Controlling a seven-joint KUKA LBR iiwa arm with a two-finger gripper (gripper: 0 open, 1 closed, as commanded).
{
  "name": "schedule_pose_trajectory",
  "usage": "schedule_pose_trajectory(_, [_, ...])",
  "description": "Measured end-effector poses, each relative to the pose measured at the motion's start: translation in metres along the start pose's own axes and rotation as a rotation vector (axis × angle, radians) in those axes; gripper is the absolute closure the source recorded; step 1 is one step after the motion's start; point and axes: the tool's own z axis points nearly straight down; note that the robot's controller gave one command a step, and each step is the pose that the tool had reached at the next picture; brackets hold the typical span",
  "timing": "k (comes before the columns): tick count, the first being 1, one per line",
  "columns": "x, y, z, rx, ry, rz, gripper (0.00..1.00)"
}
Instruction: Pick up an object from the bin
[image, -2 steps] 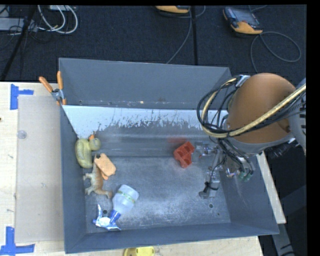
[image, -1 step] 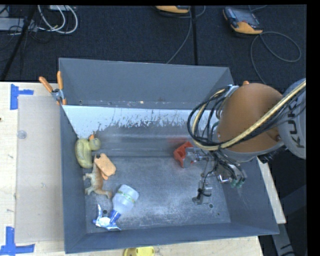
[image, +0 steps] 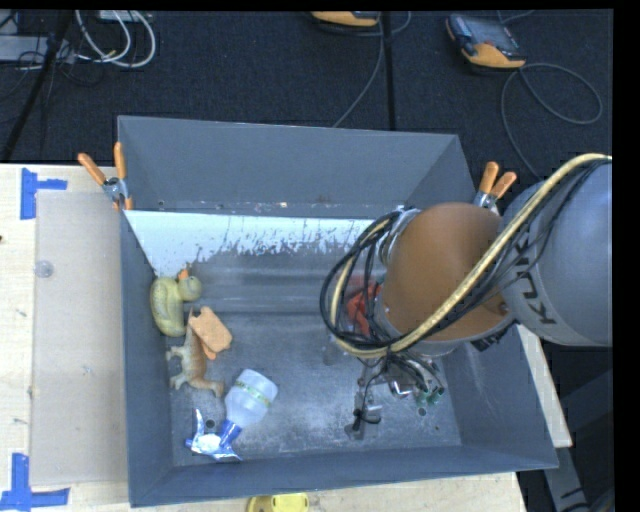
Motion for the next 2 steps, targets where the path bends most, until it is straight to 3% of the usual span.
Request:
schedule_pose_trajectory(1, [0.0037,0.0120,0.0066,-0.001,0.000,-0.008,0.00])
schedule_pose_trajectory(2, [0.0022,0.0088,0.0094,0.000,-0.002,-0.019,0.00])
